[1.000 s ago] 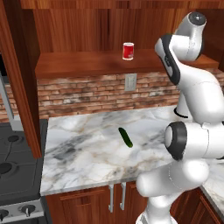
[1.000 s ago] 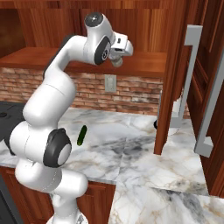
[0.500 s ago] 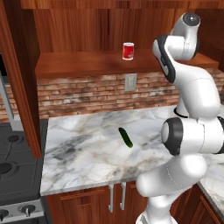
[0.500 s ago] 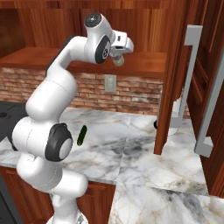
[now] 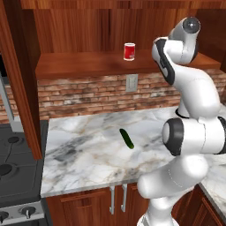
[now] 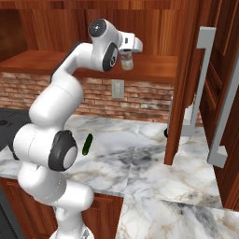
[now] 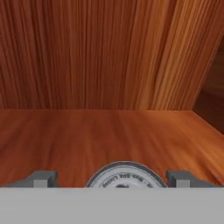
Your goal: Restock the canned food cabinet by taking the new fresh canned food from the counter and placing it in the cabinet. Then, take the old canned food from the cabinet and place it on the counter.
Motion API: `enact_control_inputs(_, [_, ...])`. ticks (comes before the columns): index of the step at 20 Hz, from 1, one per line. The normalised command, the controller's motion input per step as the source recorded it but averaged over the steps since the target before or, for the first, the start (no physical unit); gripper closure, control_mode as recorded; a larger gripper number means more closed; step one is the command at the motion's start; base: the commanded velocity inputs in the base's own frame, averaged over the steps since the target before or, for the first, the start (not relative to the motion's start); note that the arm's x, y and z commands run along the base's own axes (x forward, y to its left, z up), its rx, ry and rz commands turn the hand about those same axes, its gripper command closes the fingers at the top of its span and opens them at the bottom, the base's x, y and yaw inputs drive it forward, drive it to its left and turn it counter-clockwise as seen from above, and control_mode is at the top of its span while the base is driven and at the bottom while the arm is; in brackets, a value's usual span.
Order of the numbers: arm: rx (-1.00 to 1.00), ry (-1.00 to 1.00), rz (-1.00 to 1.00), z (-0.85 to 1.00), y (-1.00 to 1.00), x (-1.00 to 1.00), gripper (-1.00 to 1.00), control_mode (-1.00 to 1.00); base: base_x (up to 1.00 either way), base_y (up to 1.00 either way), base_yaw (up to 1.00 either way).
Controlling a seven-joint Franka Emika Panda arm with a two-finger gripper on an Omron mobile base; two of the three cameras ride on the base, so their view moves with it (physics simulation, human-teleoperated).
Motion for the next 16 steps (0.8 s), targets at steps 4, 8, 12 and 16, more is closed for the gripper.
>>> enact_control_inputs(4, [0.00,-0.29,0.00,0.42,0.00,-0.30,-1.00,-1.00,0.00,0.00,0.00])
enact_control_inputs(8, [0.00,-0.33,0.00,0.61,0.04,-0.43,-1.00,-1.00,0.00,0.00,0.00])
enact_control_inputs(12, [0.00,-0.11,0.05,0.42,0.54,-0.96,-1.00,-1.00,0.00,0.00,0.00])
enact_control_inputs(16, [0.00,0.07,0.12,0.09,0.97,-0.96,-1.00,-1.00,0.00,0.00,0.00])
